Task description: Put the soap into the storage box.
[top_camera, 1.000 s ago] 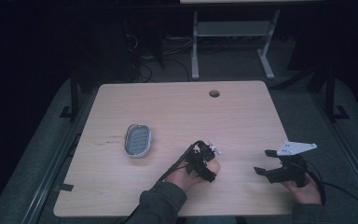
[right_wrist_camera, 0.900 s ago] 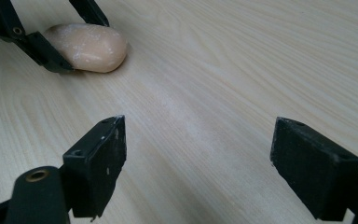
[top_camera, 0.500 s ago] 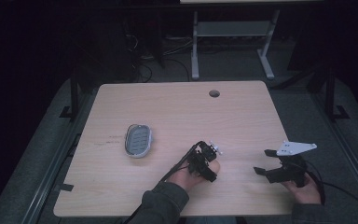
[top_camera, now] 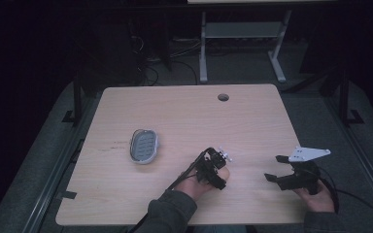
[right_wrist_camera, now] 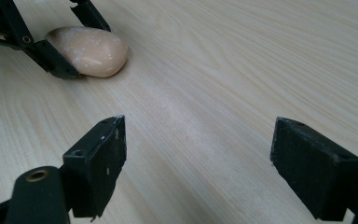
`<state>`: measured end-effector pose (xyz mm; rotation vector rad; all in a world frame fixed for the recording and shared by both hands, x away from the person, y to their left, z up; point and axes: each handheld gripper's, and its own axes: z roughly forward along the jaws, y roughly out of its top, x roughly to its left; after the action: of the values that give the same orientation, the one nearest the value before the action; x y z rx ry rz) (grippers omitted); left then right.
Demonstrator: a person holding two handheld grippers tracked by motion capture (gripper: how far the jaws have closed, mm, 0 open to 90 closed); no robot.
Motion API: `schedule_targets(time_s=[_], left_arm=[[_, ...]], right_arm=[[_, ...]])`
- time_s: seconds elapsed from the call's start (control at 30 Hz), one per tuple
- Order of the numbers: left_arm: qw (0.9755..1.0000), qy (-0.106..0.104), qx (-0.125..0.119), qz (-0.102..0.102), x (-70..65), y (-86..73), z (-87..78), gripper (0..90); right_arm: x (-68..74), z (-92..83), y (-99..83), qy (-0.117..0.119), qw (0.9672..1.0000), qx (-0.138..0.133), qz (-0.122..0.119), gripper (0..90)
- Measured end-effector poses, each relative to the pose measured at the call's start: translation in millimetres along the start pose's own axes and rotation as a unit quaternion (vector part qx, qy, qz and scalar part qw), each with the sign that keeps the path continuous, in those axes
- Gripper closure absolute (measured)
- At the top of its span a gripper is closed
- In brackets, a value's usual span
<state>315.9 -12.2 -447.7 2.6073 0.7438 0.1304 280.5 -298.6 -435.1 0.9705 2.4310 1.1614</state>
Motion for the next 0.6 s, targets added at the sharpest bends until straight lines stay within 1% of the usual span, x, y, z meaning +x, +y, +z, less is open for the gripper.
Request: schedule_targets(time_s=[0.17,0.27,0.3,0.6], left_arm=[[0.9999,-0.006,-0.008,-0.007,1.0,0.2,-2.0,32.2],[0.9999,-0.007,-0.012,-0.010,0.9,0.1,-3.3,32.2],[0.9998,-0.010,-0.013,-0.010,1.7,0.0,-4.6,32.2],[0.9996,-0.006,-0.022,-0.014,3.5,-1.5,-9.9,32.3]], right_arm=[[-0.5,-0.7,0.0,-0.001,1.0000,0.000,-0.002,17.8],[-0.5,-0.6,-0.3,-0.001,1.0000,0.000,-0.001,17.8],[-0.7,-0.6,-0.4,-0.002,1.0000,0.000,-0.002,17.8],[-0.3,-1.1,0.1,-0.004,1.0000,0.002,0.000,17.6]])
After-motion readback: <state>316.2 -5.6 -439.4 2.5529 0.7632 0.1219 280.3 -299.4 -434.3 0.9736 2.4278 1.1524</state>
